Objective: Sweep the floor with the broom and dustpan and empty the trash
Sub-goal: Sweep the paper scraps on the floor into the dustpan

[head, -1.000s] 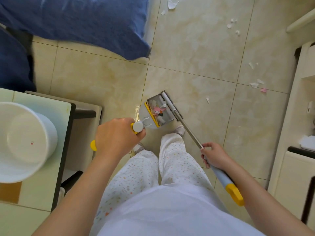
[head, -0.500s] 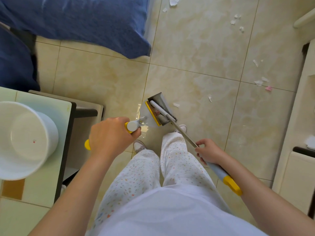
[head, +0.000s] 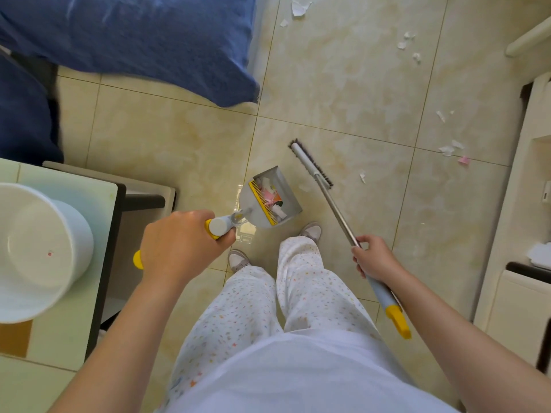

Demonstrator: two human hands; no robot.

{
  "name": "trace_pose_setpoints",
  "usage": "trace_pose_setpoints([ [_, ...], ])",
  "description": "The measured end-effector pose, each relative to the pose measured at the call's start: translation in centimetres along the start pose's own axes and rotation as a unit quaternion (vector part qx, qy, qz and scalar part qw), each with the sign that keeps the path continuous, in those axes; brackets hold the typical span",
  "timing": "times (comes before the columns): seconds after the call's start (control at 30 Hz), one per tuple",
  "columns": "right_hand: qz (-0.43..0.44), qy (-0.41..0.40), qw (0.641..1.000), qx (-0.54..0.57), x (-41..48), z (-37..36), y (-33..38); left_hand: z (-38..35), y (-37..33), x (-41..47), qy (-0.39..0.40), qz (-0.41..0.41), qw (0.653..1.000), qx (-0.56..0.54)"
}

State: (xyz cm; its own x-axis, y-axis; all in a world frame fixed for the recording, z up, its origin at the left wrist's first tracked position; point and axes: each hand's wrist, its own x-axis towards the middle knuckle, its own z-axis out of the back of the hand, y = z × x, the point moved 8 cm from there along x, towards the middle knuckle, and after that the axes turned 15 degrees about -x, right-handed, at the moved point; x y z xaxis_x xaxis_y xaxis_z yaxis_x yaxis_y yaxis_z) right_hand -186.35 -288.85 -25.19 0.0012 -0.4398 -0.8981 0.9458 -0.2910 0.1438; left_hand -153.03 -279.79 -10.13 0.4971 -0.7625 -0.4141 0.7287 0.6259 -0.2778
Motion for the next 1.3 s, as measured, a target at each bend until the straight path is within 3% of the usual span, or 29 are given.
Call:
trace_pose_setpoints([
  [0.1,-0.012,-0.003,1.0,0.028,2.0,-0.5,1.1,0.2,-0.2,0.4,-0.003,0.001,1.0,0.003],
  [0.17,-0.031,0.032,0.993,0.11,2.8,-1.5,1.8,0.2,-0.2,0.4,-0.005,0.002,1.0,0.0],
  [0.3,-0.084,0.163,0.93,0.32,2.2,-2.9,2.0,0.1,-0.1,0.0,0.001,0.003,1.0,-0.001],
  [0.4,-0.083,0.201,0.9,0.377,0.1,-3.1,0.9,-0.1,-0.1,-0.4,0.0,0.003,1.0,-0.001],
  [0.57,-0.023,0.131,0.944,0.301,-2.0,-2.1,0.0,-0.1,0.0,-0.9,0.001,-0.003,1.0,-0.001],
  [0.77,-0.004,0.046,0.971,0.236,-1.3,1.3,-0.3,0.5,-1.2,-0.9,-0.003,-0.01,1.0,0.006],
  [1.0,-0.021,-0.017,0.967,0.255,-0.8,5.7,-3.3,0.5,-5.2,0.5,0.006,-0.053,0.998,0.024],
  [1.3,-0.089,-0.11,0.952,0.27,2.4,10.5,-11.0,-1.2,-15.9,5.8,0.036,-0.136,0.988,0.067],
])
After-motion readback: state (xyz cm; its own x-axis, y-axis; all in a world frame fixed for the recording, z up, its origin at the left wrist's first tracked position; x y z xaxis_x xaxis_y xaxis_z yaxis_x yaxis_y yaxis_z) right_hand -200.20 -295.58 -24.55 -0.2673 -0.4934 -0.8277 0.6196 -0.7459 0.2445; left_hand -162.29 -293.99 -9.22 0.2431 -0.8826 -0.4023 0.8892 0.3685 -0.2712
